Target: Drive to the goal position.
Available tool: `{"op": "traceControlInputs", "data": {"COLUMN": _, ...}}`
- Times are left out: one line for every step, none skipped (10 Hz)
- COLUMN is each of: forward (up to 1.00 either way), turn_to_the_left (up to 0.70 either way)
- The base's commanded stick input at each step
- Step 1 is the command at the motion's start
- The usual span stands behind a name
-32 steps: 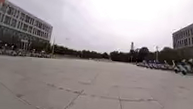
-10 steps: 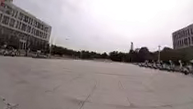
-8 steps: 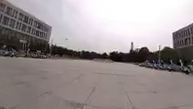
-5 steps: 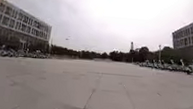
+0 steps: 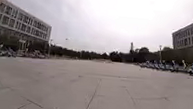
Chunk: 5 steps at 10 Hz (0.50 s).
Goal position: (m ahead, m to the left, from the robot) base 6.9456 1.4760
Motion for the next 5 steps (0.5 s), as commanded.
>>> {"op": "traceControlInputs", "data": {"forward": 0.5, "turn_to_the_left": 0.0}}
{"op": "traceControlInputs", "data": {"forward": 0.5, "turn_to_the_left": 0.0}}
{"op": "traceControlInputs", "data": {"forward": 0.5, "turn_to_the_left": 0.0}}
{"op": "traceControlInputs", "data": {"forward": 0.5, "turn_to_the_left": 0.0}}
{"op": "traceControlInputs", "data": {"forward": 0.5, "turn_to_the_left": 0.0}}
